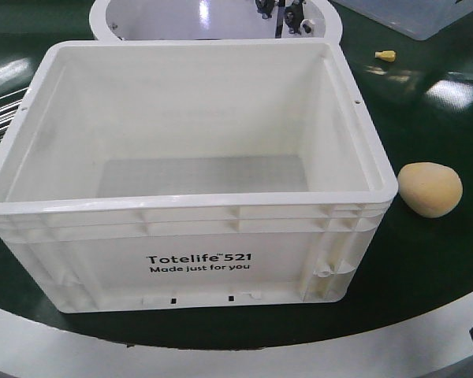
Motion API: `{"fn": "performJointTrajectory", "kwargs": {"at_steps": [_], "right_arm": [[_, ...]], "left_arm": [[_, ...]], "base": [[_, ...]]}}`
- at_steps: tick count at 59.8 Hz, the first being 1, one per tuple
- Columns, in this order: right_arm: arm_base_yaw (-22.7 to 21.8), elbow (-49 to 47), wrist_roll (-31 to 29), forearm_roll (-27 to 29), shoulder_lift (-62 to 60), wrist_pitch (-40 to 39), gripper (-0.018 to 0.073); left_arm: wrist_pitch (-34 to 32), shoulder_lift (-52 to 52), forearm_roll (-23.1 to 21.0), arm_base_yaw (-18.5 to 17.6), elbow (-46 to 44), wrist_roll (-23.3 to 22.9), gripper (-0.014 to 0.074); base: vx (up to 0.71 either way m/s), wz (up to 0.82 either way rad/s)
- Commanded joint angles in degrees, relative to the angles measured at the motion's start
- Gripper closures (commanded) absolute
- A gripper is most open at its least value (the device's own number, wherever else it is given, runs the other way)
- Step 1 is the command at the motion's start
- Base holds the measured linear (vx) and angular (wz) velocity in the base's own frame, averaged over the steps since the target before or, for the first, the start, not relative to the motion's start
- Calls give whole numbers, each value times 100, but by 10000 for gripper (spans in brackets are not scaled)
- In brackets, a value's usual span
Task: Place moving items into box and shelve
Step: 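Reach the left gripper down to the pink ball on the conveyor and grasp it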
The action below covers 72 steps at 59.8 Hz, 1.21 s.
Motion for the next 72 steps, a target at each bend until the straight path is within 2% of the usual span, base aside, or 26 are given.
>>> {"fn": "performJointTrajectory", "kwargs": {"at_steps": [1, 18, 27, 35, 41, 48, 55, 66, 72], "right_arm": [[-27, 25, -25, -23, -35, -482, 568], [-27, 25, -25, -23, -35, -482, 568], [-27, 25, -25, -23, -35, -482, 568], [-27, 25, -25, -23, -35, -476, 568], [-27, 25, -25, -23, -35, -476, 568], [-27, 25, -25, -23, -35, -481, 568], [-27, 25, -35, -41, -35, -498, 568], [-27, 25, -19, -42, -35, -991, 568], [-27, 25, 314, -21, -35, -1618, 568]], "left_arm": [[-461, -72, -10, -30, -53, 1, 603], [-465, -72, -15, -30, -53, -14, 603], [-626, -72, -322, -30, -130, -659, 603], [-812, -66, -314, -30, -378, -608, 603], [-625, -10, -325, -30, -778, -687, 603], [-145, 557, -327, -30, -1365, -1114, 603], [97, 1311, -327, -30, -2047, -1126, 603], [-306, 2558, -314, -30, -2921, -1126, 603], [-757, 2981, -315, -30, -3020, -1045, 602]], "base": [[0, 0], [0, 0], [0, 0], [0, 0], [0, 0], [0, 0], [0, 0], [0, 0], [0, 0]]}}
